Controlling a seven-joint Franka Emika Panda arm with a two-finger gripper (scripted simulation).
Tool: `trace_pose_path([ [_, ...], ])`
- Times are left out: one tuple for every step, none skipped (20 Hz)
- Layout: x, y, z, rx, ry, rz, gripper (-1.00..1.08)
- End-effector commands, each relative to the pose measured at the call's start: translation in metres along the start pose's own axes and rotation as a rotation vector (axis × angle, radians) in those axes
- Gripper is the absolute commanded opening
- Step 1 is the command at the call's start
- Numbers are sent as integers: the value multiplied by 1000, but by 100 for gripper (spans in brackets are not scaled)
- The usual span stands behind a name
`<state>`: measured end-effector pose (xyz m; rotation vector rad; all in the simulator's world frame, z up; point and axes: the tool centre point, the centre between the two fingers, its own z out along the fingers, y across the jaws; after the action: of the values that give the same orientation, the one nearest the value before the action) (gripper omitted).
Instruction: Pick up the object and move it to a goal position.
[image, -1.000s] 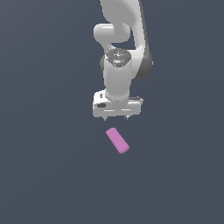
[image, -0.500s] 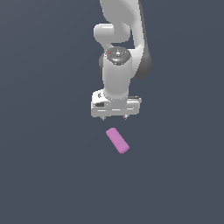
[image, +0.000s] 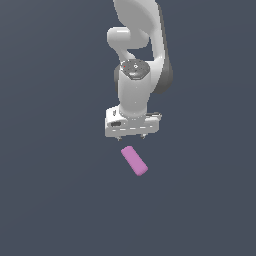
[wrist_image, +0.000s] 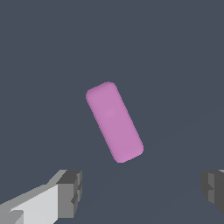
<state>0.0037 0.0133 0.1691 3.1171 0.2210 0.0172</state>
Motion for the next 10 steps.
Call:
trace_pose_path([
  [3, -1, 8, -1, -2, -33, 100],
  [4, -1, 12, -1, -2, -49, 100],
  [5, -1, 16, -1, -3, -67, 100],
  [7, -2, 20, -1, -4, -87, 100],
  [8, -2, 25, -1, -4, -108, 100],
  [10, -3, 31, 0, -5, -131, 100],
  [12, -4, 36, 0, -5, -155, 100],
  [13, -4, 43, 1, -6, -181, 100],
  [15, -5, 49, 2, -6, -208, 100],
  [17, -6, 55, 3, -7, -234, 100],
])
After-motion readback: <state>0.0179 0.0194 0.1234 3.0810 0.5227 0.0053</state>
